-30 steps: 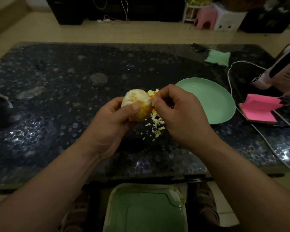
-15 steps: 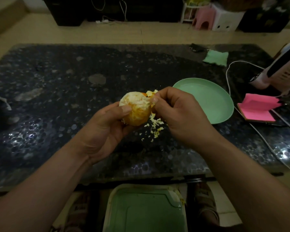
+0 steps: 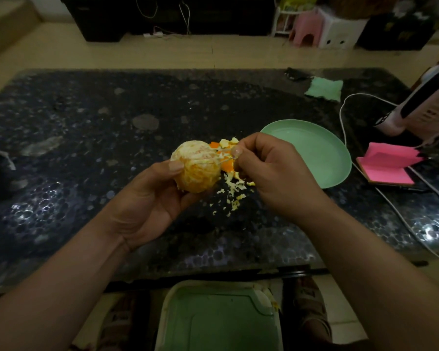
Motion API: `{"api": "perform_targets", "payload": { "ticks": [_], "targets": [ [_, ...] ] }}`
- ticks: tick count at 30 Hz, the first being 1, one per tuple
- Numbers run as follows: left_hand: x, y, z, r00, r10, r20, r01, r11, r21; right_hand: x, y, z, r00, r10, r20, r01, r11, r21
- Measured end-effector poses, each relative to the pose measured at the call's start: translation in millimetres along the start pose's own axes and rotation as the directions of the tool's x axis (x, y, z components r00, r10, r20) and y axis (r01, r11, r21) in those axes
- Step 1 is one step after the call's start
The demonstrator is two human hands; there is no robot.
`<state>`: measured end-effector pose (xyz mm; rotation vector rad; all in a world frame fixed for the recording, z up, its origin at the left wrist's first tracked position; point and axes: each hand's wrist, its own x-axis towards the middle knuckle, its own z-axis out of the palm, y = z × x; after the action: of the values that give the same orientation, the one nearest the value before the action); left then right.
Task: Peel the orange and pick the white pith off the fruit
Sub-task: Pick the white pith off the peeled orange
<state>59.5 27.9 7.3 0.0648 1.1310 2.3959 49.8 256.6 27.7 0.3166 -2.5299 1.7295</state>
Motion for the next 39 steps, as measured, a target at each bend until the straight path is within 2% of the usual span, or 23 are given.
{"api": "perform_targets", "payload": {
  "ticks": [11,13,15,18,20,24,28,31,32,35,39],
  "targets": [
    [-5.2,10.6,-12.5,0.999,0.030,-0.022,-0.033,0.988,-0.152,8.8,13.0,-9.5,0.995,0.089,-0.052,-0.093,0.992,-0.083],
    [-3.9,9.8,-13.8,0.999,0.028,-0.037,-0.033,0.989,-0.145,13.4,20.7,-7.7,0.992,0.108,-0.058,-0.116,0.979,-0.167],
    [-2.6,7.3,-14.2,0.998,0.022,-0.064,-0.030,0.991,-0.132,18.8,33.3,-3.5,0.993,0.117,-0.016,-0.115,0.935,-0.334],
    [-1.3,4.1,-11.5,0.994,0.014,-0.111,-0.029,0.991,-0.133,23.1,48.4,7.3,0.983,0.164,0.085,-0.081,0.799,-0.596],
    [-1.9,3.1,-8.2,0.994,0.004,-0.112,-0.020,0.990,-0.138,23.9,51.4,12.3,0.982,0.178,0.057,-0.094,0.734,-0.672],
    [-2.0,3.6,-5.4,0.992,-0.008,-0.124,-0.006,0.994,-0.112,23.2,44.4,14.4,0.993,0.111,-0.029,-0.095,0.656,-0.749],
    [0.5,3.4,-5.6,0.991,-0.017,-0.131,0.003,0.995,-0.102,20.2,38.9,13.0,0.994,0.106,-0.003,-0.076,0.689,-0.720],
    [2.2,1.5,-7.3,0.996,-0.013,-0.088,0.005,0.996,-0.092,18.8,35.7,13.2,0.999,0.032,-0.002,-0.024,0.693,-0.721],
    [2.7,0.4,-7.1,0.996,-0.009,-0.085,0.002,0.996,-0.087,17.3,30.9,13.4,0.999,0.039,0.009,-0.022,0.726,-0.688],
    [5.7,-2.7,-5.9,0.989,0.016,-0.147,-0.016,1.000,0.002,12.8,19.4,13.2,0.998,-0.060,-0.016,0.041,0.841,-0.539],
    [10.2,-4.2,-5.9,0.974,0.076,-0.212,-0.047,0.989,0.137,1.6,-0.9,13.2,0.987,-0.159,-0.033,0.135,0.916,-0.379]
  ]
}}
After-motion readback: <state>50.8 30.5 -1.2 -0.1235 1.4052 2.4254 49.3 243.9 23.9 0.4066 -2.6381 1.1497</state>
